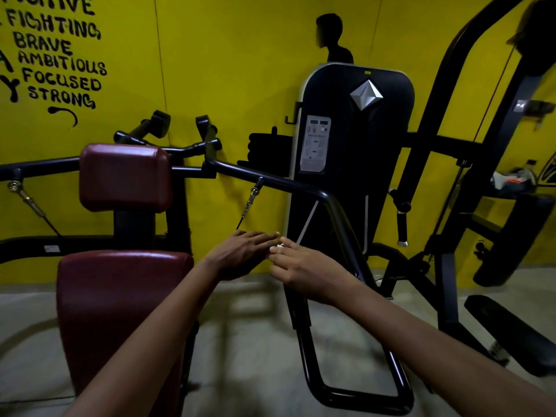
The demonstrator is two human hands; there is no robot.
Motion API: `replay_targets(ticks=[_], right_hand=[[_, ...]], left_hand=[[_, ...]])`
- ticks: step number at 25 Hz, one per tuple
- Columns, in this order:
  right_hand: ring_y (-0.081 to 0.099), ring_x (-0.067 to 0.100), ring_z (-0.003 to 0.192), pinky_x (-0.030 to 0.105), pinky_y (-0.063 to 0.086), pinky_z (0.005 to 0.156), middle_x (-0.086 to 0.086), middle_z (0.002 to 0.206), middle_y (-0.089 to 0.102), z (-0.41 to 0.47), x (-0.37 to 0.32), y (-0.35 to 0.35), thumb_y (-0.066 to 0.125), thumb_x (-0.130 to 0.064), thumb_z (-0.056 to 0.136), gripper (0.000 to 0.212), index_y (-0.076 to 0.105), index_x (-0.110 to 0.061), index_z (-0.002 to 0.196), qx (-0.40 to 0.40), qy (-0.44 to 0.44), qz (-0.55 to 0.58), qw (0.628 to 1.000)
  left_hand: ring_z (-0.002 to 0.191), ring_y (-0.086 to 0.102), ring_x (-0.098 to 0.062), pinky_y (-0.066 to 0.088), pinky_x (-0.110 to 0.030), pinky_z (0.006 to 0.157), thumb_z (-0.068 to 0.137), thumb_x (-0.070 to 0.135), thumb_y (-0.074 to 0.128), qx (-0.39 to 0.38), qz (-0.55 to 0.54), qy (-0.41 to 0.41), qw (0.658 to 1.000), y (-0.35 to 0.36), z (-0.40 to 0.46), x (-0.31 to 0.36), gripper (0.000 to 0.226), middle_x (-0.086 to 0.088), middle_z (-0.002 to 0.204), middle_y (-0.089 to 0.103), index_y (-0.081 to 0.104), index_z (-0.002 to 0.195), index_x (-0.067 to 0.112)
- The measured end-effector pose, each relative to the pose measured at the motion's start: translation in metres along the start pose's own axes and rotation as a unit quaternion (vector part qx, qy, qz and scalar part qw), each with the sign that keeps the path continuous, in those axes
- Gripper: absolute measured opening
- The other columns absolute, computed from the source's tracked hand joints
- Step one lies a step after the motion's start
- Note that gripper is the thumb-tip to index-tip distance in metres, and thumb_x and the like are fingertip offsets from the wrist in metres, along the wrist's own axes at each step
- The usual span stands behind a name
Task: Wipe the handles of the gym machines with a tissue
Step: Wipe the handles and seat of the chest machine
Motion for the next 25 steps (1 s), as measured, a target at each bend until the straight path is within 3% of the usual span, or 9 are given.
replay_targets(ticks=[3, 8, 11, 16, 18, 20, 22, 25], right_hand=[[0.063, 0.030, 0.103, 0.048, 0.040, 0.105, 0.014, 0.092, 0.067, -0.004, -0.003, 0.006, 0.067, -0.005, 0.078, 0.011, 0.065, -0.007, 0.089, -0.016, -0.014, -0.004, 1.000], [0.063, 0.024, 0.084, 0.049, 0.030, 0.110, 0.005, 0.079, 0.061, -0.011, -0.023, 0.001, 0.052, -0.007, 0.082, 0.012, 0.063, -0.012, 0.085, -0.053, -0.066, 0.015, 0.996], [0.061, 0.023, 0.081, 0.051, 0.027, 0.113, 0.005, 0.077, 0.059, -0.021, -0.035, -0.006, 0.039, -0.009, 0.083, 0.021, 0.061, -0.012, 0.084, -0.064, -0.091, 0.050, 0.993], [0.057, 0.021, 0.078, 0.051, 0.028, 0.112, 0.004, 0.076, 0.057, -0.037, -0.051, -0.013, 0.049, -0.004, 0.083, 0.014, 0.060, -0.012, 0.087, -0.108, -0.093, 0.109, 0.984], [0.058, 0.023, 0.085, 0.047, 0.025, 0.115, 0.006, 0.084, 0.059, -0.039, -0.049, -0.013, 0.055, 0.005, 0.077, 0.023, 0.060, -0.011, 0.093, -0.137, -0.050, 0.183, 0.972], [0.056, 0.020, 0.096, 0.036, 0.031, 0.113, 0.006, 0.096, 0.061, -0.038, -0.036, -0.023, 0.054, 0.001, 0.080, 0.023, 0.061, -0.011, 0.099, -0.136, 0.064, 0.329, 0.932], [0.057, 0.014, 0.095, 0.027, 0.046, 0.092, 0.006, 0.098, 0.063, -0.037, -0.012, -0.034, 0.040, -0.017, 0.086, 0.028, 0.064, -0.008, 0.097, -0.053, 0.193, 0.419, 0.886], [0.063, 0.017, 0.091, 0.033, 0.054, 0.081, 0.009, 0.095, 0.066, -0.043, 0.031, -0.038, 0.040, 0.002, 0.085, 0.028, 0.066, -0.003, 0.094, 0.084, 0.330, 0.462, 0.819]], left_hand=[[0.144, 0.023, -0.017, 0.028, -0.038, 0.109, 0.081, 0.056, -0.009, 0.005, 0.000, 0.002, 1.000, -0.001, 0.000, 0.000, 0.078, 0.008, 0.160, 0.011, 0.011, 0.152, 0.030], [0.142, 0.028, -0.019, 0.033, -0.039, 0.105, 0.086, 0.062, -0.016, 0.020, -0.001, 0.013, 1.000, -0.002, -0.002, 0.001, 0.077, 0.006, 0.159, 0.017, 0.012, 0.151, 0.032], [0.143, 0.027, -0.019, 0.032, -0.039, 0.106, 0.089, 0.057, -0.008, 0.029, 0.001, 0.012, 1.000, -0.004, -0.002, 0.003, 0.069, 0.006, 0.159, 0.017, 0.011, 0.151, 0.033], [0.141, 0.030, -0.021, 0.034, -0.040, 0.106, 0.088, 0.061, -0.013, 0.023, -0.018, -0.001, 1.000, 0.000, -0.004, 0.001, 0.073, 0.006, 0.158, 0.019, 0.012, 0.151, 0.033], [0.141, 0.029, -0.020, 0.035, -0.040, 0.106, 0.090, 0.058, -0.008, 0.023, -0.021, -0.010, 0.999, 0.001, -0.005, 0.003, 0.069, 0.006, 0.158, 0.018, 0.011, 0.151, 0.034], [0.141, 0.030, -0.020, 0.036, -0.041, 0.104, 0.098, 0.049, 0.009, 0.027, -0.037, -0.023, 0.999, 0.002, -0.003, 0.004, 0.056, 0.006, 0.158, 0.018, 0.014, 0.151, 0.032], [0.138, 0.034, -0.020, 0.040, -0.039, 0.102, 0.103, 0.038, 0.029, 0.033, -0.077, -0.044, 0.996, 0.002, -0.004, 0.005, 0.049, 0.004, 0.157, 0.023, 0.021, 0.150, 0.030], [0.132, 0.043, -0.021, 0.044, -0.039, 0.102, 0.097, 0.033, 0.050, 0.044, -0.181, -0.076, 0.980, -0.001, -0.020, 0.006, 0.053, -0.002, 0.149, 0.040, 0.034, 0.147, 0.024]])
Point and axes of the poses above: each hand's wrist, its own z-axis towards the middle knuckle, its own y-axis out of the palm, x = y × z, the point moved 5 cm from there along z, towards the middle knuckle
